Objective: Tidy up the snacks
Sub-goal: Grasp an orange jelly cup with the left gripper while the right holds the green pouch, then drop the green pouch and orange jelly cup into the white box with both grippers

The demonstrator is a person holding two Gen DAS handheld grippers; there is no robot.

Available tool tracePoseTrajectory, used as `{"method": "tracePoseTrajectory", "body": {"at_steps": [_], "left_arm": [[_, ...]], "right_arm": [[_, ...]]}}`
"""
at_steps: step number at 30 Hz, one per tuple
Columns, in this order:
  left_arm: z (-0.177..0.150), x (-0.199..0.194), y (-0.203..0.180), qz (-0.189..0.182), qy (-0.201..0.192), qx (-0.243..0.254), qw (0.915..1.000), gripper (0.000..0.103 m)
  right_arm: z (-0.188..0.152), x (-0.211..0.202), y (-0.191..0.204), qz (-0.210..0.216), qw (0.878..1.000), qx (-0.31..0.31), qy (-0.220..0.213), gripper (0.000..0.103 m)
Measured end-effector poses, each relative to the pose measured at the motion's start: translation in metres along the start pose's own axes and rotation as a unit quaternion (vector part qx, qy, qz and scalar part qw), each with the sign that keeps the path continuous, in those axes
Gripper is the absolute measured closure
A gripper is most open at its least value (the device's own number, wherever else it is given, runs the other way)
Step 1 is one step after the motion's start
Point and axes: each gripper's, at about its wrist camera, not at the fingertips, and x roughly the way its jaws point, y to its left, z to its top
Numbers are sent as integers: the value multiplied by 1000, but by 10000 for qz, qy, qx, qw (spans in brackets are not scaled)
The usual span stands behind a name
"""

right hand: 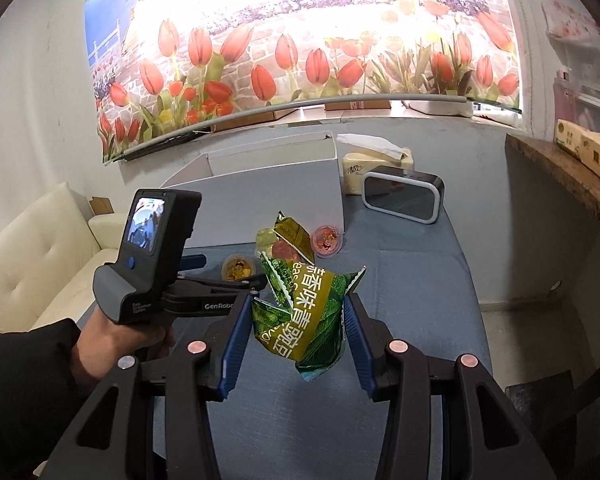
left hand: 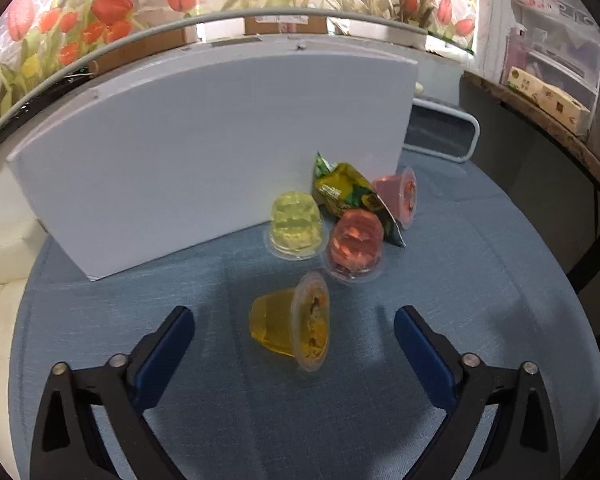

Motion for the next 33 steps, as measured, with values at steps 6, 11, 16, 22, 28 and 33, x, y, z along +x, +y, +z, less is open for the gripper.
{"method": "tracePoseTrajectory", "body": {"at_steps": [6, 11, 16, 22, 28, 33], "left_arm": [[-2, 4, 3, 130, 151, -66, 9998, 61], [-7, -8, 3, 107, 7, -43, 9999, 63], [-6, -33, -1, 36, -160, 9, 9999, 63], [-6, -80, 8, -137, -422, 20, 9990, 69], [4, -120, 32, -158, -697, -23, 9974, 69], [9, -136, 55, -183, -861, -129, 9960, 69]], "right_arm": [[-1, 1, -1, 13, 10000, 33, 9, 53], [-1, 3, 0, 42, 10000, 40, 27, 53], [-2, 6, 4, 125, 9999, 42, 52, 53], [5, 15, 10, 311, 9995, 84, 68, 53], [26, 35, 23, 532, 9986, 20, 44, 53], [51, 51, 37, 652, 9978, -113, -8, 53]]}}
